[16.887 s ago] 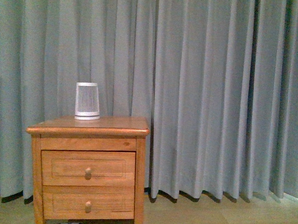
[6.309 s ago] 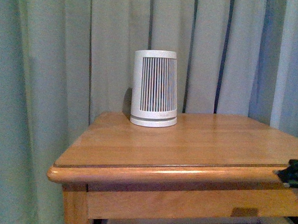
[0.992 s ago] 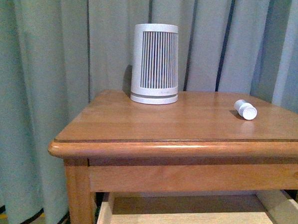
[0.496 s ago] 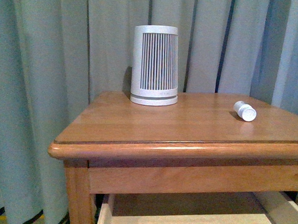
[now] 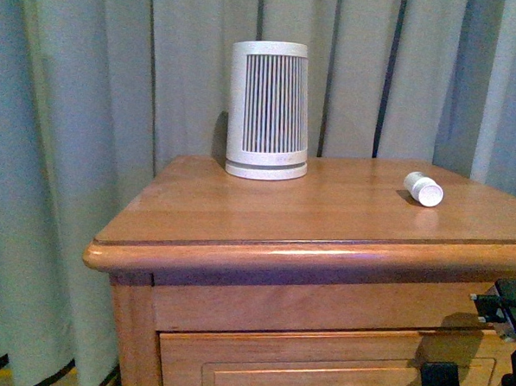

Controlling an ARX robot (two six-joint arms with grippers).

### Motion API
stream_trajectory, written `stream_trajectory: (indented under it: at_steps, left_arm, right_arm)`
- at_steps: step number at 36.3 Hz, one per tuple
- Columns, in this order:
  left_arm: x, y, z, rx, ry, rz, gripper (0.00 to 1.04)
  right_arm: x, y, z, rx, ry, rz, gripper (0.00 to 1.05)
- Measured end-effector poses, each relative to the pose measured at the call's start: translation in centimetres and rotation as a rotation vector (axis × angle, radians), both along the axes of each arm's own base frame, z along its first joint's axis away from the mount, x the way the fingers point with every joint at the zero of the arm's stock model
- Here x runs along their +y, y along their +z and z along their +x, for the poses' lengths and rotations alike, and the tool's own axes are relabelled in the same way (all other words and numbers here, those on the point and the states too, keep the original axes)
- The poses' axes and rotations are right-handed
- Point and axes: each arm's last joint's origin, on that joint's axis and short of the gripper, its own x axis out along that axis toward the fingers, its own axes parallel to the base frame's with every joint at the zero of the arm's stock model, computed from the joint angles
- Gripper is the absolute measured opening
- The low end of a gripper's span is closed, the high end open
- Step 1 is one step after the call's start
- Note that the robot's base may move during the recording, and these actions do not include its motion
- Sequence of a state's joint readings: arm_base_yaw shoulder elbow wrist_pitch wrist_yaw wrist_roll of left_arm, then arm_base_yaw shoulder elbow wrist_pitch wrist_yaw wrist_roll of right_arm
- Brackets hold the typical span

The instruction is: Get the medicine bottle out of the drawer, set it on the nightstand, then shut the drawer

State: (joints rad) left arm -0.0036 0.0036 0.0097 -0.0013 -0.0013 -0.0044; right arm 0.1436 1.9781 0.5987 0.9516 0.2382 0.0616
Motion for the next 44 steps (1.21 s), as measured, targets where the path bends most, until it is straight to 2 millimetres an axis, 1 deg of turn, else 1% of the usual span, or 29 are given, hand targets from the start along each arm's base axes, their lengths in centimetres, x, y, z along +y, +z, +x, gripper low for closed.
stream_trajectory:
  at_steps: [4,11,13,16,22,23,26,30,31,35,41,42,44]
  left_arm:
    - [0.0,0.0,0.0,0.0,0.0,0.0,0.98]
    - [0.0,0.0,0.0,0.0,0.0,0.0,0.98]
    - [0.0,0.0,0.0,0.0,0.0,0.0,0.98]
    - [0.0,0.0,0.0,0.0,0.0,0.0,0.98]
    - [0.0,0.0,0.0,0.0,0.0,0.0,0.98]
    - [0.0,0.0,0.0,0.0,0.0,0.0,0.98]
    - [0.0,0.0,0.0,0.0,0.0,0.0,0.98]
    - [0.0,0.0,0.0,0.0,0.0,0.0,0.98]
    - [0.0,0.0,0.0,0.0,0.0,0.0,0.98]
    - [0.0,0.0,0.0,0.0,0.0,0.0,0.98]
    - [0.0,0.0,0.0,0.0,0.0,0.0,0.98]
    - [0.0,0.0,0.0,0.0,0.0,0.0,0.98]
    - [0.0,0.0,0.0,0.0,0.0,0.0,0.98]
  right_arm:
    - [-0.2,0.1,0.4,0.02,0.011,0.008,0.98]
    - [-0.2,0.5,0.4,0.019,0.01,0.013,0.98]
    - [-0.3,0.8,0.0,0.04,-0.012,0.012,0.98]
    - [-0.5,1.2,-1.3,0.085,-0.047,0.002,0.98]
    - [-1.2,3.0,-5.3,0.139,-0.1,0.018,0.98]
    - [-1.4,3.5,-6.3,0.146,-0.112,0.029,0.98]
    - [-1.9,4.4,-8.3,0.156,-0.133,0.048,0.98]
    - [-2.9,5.7,-12.4,0.154,-0.172,0.064,0.98]
    - [-3.3,6.3,-13.7,0.137,-0.193,0.064,0.98]
    - [-4.2,8.0,-16.4,0.034,-0.258,0.053,0.98]
    - [-4.1,10.4,-19.5,-0.162,-0.275,0.01,0.98]
    - [-4.0,11.0,-20.2,-0.227,-0.278,0.006,0.98]
    - [-4.0,11.3,-20.8,-0.276,-0.279,0.01,0.98]
